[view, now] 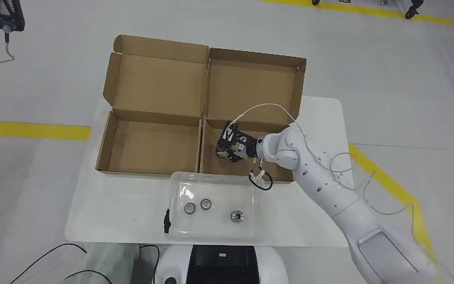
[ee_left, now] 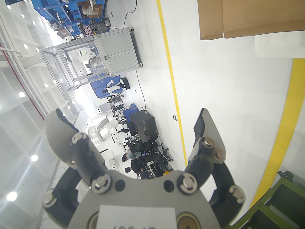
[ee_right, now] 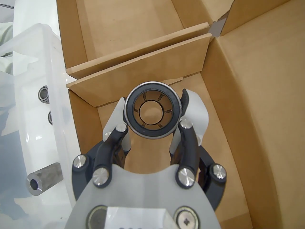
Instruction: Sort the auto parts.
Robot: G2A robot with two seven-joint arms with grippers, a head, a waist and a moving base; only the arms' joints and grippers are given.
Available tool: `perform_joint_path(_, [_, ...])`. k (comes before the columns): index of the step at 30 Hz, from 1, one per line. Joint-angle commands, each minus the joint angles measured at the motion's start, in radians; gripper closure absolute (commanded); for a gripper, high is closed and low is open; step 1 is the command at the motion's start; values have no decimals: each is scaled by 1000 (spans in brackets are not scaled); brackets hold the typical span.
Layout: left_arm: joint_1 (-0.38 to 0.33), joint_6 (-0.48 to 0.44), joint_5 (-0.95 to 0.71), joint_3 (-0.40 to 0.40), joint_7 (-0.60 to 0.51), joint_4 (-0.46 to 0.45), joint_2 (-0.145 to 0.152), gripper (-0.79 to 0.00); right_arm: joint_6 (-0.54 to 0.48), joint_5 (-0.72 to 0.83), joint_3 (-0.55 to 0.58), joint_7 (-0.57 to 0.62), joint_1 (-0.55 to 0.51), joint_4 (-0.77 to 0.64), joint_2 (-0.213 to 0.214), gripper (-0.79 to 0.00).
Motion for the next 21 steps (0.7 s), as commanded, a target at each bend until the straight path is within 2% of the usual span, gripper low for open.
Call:
perform_joint_path(1, [0,0,0,0,0,0,0,-785,4,-6,-11,-12,9,21,-7,0])
perform_joint_path(11, [0,0,0,0,0,0,0,-785,42,-26,-31,-58,26,76,-29,0])
perform_joint_path(15, [0,0,0,0,0,0,0,-785,45,-28,-33,-64,25,88,-34,-111])
perform_joint_path(17, [0,0,0,0,0,0,0,-785,44,-30,-34,-66,25,92,-36,-262])
perform_joint_path(18, [0,0,0,0,0,0,0,-785,43,-29,-34,-65,26,94,-37,-311])
perform_joint_path(21, [0,0,0,0,0,0,0,-785,40,-30,-35,-64,28,100,-40,-388])
